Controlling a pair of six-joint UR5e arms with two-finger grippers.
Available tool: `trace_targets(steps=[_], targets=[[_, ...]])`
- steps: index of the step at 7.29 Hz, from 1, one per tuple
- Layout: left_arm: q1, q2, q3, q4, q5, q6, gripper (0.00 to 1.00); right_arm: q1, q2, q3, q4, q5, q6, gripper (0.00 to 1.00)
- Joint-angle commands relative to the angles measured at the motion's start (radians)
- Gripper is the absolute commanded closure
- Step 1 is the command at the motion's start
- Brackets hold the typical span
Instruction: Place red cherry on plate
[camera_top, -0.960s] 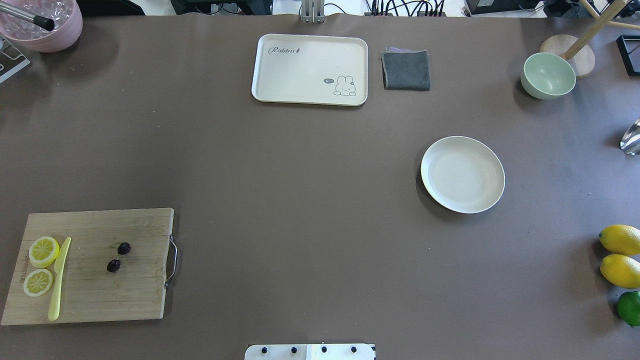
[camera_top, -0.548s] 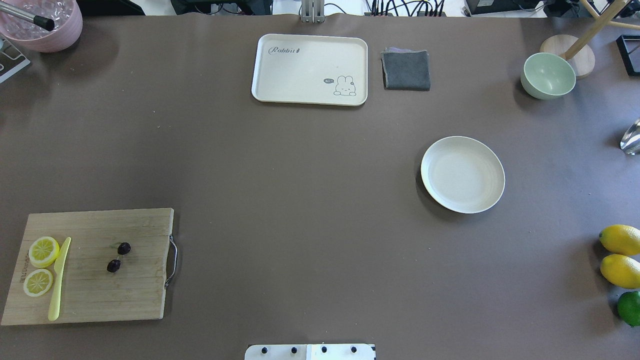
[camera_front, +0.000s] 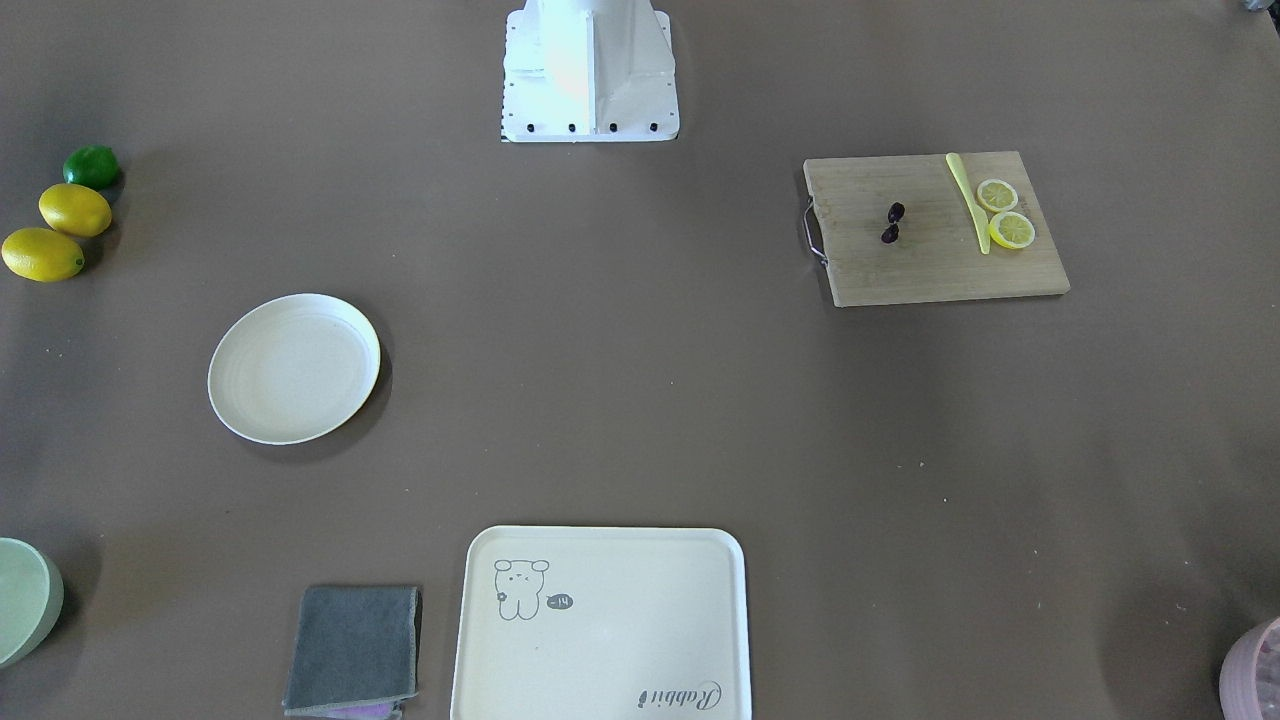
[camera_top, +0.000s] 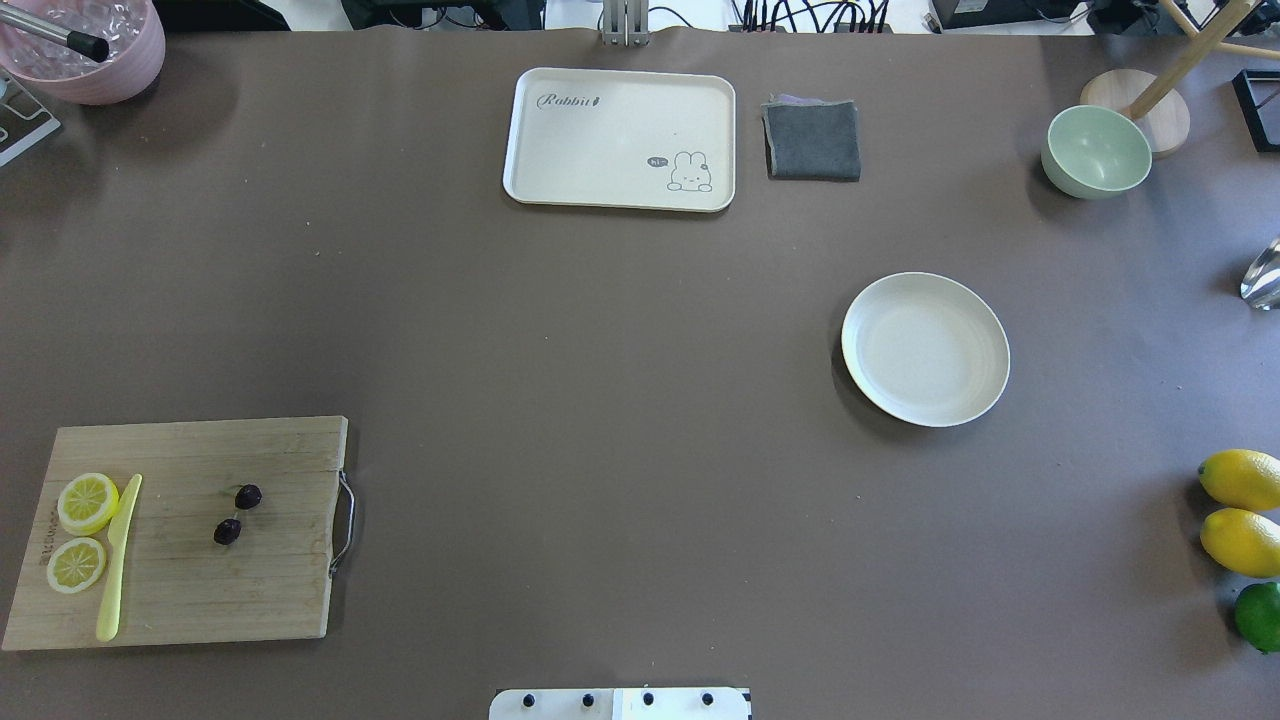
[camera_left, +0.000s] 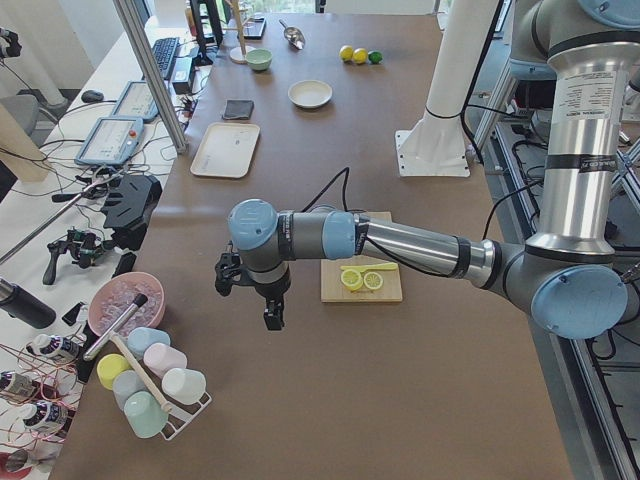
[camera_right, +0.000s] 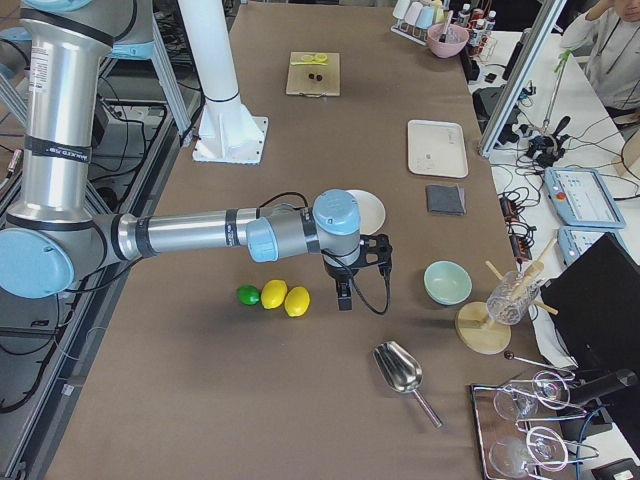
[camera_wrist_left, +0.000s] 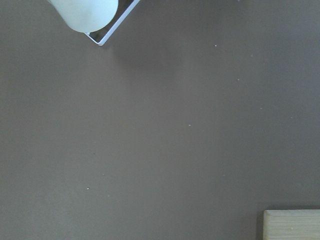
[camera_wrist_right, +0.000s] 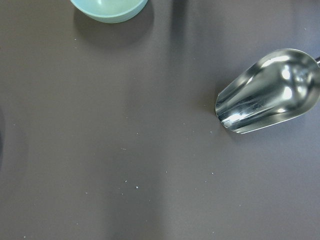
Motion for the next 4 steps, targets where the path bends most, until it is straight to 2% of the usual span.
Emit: trace_targets(steps=[1, 2, 3, 4], targets=[[0.001, 0.001, -0.013, -0.016, -0.023, 0.003, 0.02, -0.001, -0.016, -0.004, 0.103, 0.056, 0.006, 0.00], [0.003, 0.003, -0.016, -0.049, -0.022, 0.000, 0.02, -0.069, -0.014, -0.013, 0.174, 0.076, 0.004, 0.00], [0.003, 0.006, -0.019, -0.066, -0.023, 0.000, 0.02, -0.170, -0.003, -0.019, 0.241, 0.062, 0.110, 0.00], [0.004, 0.015, -0.026, -0.070, -0.023, 0.001, 0.02, -0.273, 0.041, -0.021, 0.262, 0.032, 0.204, 0.00]])
